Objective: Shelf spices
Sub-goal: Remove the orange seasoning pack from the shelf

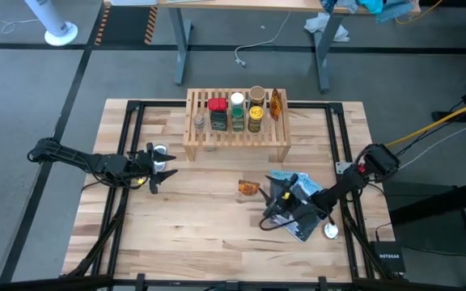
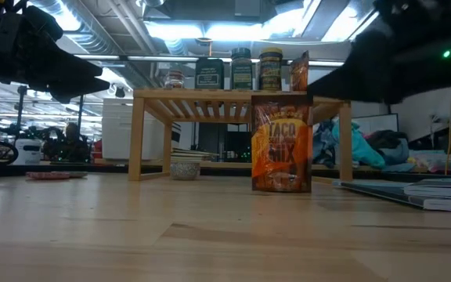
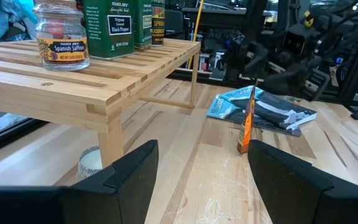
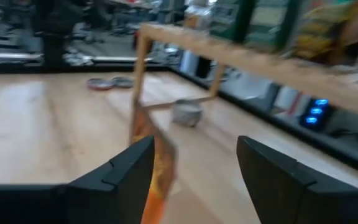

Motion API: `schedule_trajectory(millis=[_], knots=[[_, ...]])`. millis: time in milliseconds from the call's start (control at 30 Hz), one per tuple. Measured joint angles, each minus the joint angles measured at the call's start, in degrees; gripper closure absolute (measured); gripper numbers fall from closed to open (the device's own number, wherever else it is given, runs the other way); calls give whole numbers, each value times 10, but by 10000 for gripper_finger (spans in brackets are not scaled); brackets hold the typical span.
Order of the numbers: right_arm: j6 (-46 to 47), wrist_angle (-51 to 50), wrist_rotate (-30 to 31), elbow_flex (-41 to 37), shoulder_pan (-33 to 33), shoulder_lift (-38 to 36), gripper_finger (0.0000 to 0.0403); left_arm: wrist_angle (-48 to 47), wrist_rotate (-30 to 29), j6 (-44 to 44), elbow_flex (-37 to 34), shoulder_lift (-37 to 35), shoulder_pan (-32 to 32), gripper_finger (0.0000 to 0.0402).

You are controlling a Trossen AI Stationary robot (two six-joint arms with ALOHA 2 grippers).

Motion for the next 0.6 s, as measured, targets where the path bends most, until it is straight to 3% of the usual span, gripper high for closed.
schedule_trajectory(millis=[167,367,600], knots=[[-70,1,88,0,8,-37,168,0,0,0,0,0,0,160],[-172,0,145,0,-16,-104,168,0,0,0,0,0,0,160],[-204,0,114,-35,-93,-195,168,0,0,0,0,0,0,160]])
